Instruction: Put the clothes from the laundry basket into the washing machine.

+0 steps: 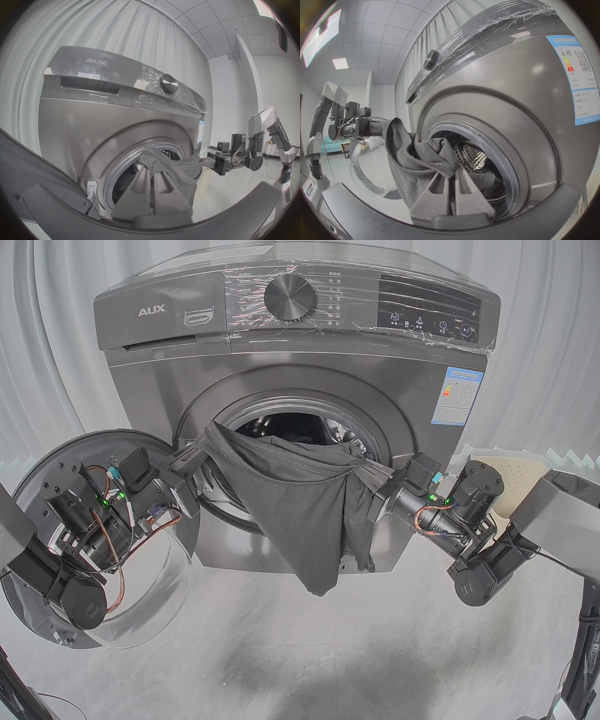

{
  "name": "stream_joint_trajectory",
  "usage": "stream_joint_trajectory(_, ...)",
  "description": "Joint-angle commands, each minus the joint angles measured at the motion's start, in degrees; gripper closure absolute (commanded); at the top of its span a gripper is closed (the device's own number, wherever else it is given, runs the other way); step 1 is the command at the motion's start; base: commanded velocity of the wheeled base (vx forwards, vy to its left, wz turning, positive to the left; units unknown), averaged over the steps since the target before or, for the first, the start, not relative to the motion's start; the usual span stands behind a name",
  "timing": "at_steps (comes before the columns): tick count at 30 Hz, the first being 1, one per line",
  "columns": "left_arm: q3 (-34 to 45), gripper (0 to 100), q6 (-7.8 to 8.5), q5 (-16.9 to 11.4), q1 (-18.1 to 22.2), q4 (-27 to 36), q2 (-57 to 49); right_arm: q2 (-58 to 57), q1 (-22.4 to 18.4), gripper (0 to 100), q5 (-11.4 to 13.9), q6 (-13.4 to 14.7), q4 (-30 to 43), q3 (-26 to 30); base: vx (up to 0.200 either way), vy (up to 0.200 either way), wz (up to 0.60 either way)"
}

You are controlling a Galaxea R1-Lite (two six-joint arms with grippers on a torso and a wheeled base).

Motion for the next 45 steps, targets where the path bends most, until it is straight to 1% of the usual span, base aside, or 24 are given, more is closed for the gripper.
stream_joint_trajectory(1, -0.6, 100, -0.49, 0.1, 0.1, 0.0, -1.4, -1.2, 1.1, 100, -0.4, -0.3, 0.6, 1.2, 0.0, 0.0, 0.0)
stream_joint_trajectory(5, -1.1, 100, -0.84, 0.3, 0.1, 0.0, -1.9, -1.5, 3.2, 100, -0.9, -0.4, 0.8, 1.1, 0.0, 0.0, 0.0)
stream_joint_trajectory(7, -1.4, 100, -0.84, 0.3, 0.1, 0.0, -2.3, -2.1, 3.7, 100, -1.7, -0.4, 1.2, 0.8, 0.0, 0.0, 0.0)
stream_joint_trajectory(8, -1.4, 100, -0.84, 0.3, 0.1, 0.0, -2.6, -2.6, 4.2, 100, -2.6, -0.4, 1.6, 0.6, 0.0, 0.0, 0.0)
stream_joint_trajectory(9, -1.4, 100, -1.01, 0.3, 0.1, 0.0, -3.1, -3.0, 5.0, 100, -4.4, -0.3, 2.7, 0.4, 0.0, 0.0, 0.0)
stream_joint_trajectory(11, -1.5, 100, -1.63, 0.3, 0.1, 0.0, -3.6, -4.0, 6.0, 100, -6.3, -0.1, 3.9, -0.1, 0.0, 0.0, 0.0)
stream_joint_trajectory(13, -1.5, 100, -2.07, 0.3, 0.1, 0.0, -3.9, -4.7, 6.4, 100, -7.0, 0.0, 4.9, -0.9, 0.0, 0.0, 0.0)
stream_joint_trajectory(15, -1.5, 100, -2.07, 0.3, 0.1, 0.0, -3.9, -5.1, 6.5, 100, -7.5, 0.0, 5.9, -2.3, 0.0, 0.0, 0.0)
stream_joint_trajectory(16, -1.4, 100, -2.07, 0.3, 0.1, 0.0, -3.9, -5.4, 6.8, 100, -8.2, 0.0, 6.7, -3.0, 0.0, 0.0, 0.0)
stream_joint_trajectory(17, -1.4, 100, -2.07, 0.3, 0.1, 0.0, -3.9, -5.4, 6.8, 100, -8.2, 0.0, 6.7, -3.0, 0.0, 0.0, 0.0)
stream_joint_trajectory(18, -1.5, 100, -2.07, 0.3, 0.1, 0.0, -3.8, -5.6, 7.6, 100, -11.0, 0.0, 8.1, -3.8, 0.0, 0.0, 0.0)
stream_joint_trajectory(19, -1.5, 100, -2.07, 0.3, 0.1, 0.0, -3.9, -5.6, 8.2, 100, -12.3, 0.1, 8.4, -4.0, 0.0, 0.0, 0.0)
stream_joint_trajectory(20, -1.5, 100, -2.07, 0.3, 0.1, 0.0, -3.9, -5.6, 8.9, 100, -13.0, 0.2, 8.5, -3.8, 0.0, 0.0, 0.0)
stream_joint_trajectory(23, -1.5, 100, -2.07, 0.3, 0.1, 0.0, -4.0, -5.1, 10.3, 100, -13.3, 0.4, 8.3, -3.4, 0.0, 0.0, 0.0)
stream_joint_trajectory(32, -1.5, 100, -2.07, 0.3, 0.0, 0.0, -4.3, -1.0, 9.5, 100, -13.2, 0.4, 8.0, -4.1, 0.0, 0.0, 0.0)
stream_joint_trajectory(39, -1.5, 100, -1.98, 0.3, -0.3, 0.0, -4.2, 0.1, 9.0, 100, -13.2, 0.4, 7.8, -3.9, 0.0, 0.0, 0.0)
stream_joint_trajectory(40, -1.5, 100, -1.98, 0.3, -0.4, 0.0, -4.2, 0.2, 9.0, 0, -13.2, 0.4, 7.7, -4.1, 0.0, 0.0, 0.0)
stream_joint_trajectory(45, -1.5, 100, -1.98, 0.3, -0.6, 0.0, -4.1, 1.7, 8.9, 0, -13.4, 0.7, 7.7, -4.4, 0.0, 0.0, 0.0)
